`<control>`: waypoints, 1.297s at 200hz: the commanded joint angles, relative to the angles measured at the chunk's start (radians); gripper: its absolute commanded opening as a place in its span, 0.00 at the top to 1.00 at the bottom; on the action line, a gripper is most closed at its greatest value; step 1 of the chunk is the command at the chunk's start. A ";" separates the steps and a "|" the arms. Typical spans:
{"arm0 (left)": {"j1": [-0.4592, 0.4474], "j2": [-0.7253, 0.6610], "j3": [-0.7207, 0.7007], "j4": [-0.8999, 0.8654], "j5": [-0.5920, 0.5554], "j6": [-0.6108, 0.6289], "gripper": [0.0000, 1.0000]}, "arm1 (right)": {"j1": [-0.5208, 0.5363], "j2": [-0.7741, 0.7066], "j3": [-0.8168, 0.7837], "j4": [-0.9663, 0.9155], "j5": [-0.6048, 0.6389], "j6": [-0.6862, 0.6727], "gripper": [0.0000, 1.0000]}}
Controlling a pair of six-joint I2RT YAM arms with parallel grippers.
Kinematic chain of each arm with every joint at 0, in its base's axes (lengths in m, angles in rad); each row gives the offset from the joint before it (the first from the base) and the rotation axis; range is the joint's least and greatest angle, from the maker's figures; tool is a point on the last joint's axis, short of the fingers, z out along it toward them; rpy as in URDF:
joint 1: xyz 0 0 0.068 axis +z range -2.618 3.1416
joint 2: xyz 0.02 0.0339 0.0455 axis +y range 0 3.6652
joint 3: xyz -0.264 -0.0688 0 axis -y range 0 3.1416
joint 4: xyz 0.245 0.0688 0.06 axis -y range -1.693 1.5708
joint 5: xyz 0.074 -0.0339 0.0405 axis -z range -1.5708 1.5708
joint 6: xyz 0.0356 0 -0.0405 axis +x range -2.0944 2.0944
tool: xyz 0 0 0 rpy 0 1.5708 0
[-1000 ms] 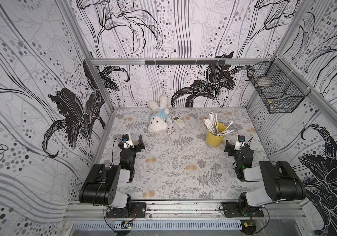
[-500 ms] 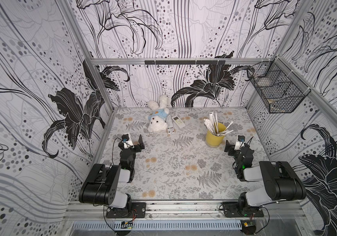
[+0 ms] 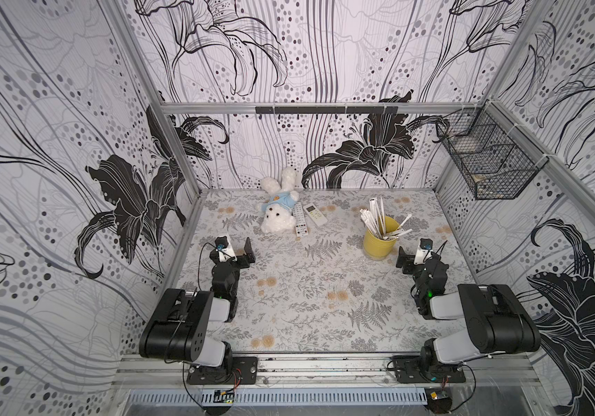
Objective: Take the straws out of the storage container
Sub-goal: Pick up the straw from the container.
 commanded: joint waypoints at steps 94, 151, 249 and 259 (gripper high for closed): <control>-0.088 -0.545 -0.038 -0.265 -0.012 -0.047 0.53 | -0.002 -0.791 -0.008 -0.804 0.211 0.268 0.13; -0.410 -0.627 0.145 -0.523 -0.035 -0.029 0.57 | -0.002 -0.909 0.335 -1.349 -0.158 0.296 0.23; -0.724 -0.231 0.448 -0.495 0.324 -0.131 0.60 | 0.067 -0.461 0.897 -1.575 -0.366 0.167 0.38; -0.740 -0.185 0.473 -0.480 0.348 -0.118 0.60 | 0.068 -0.415 0.928 -1.562 -0.353 0.154 0.38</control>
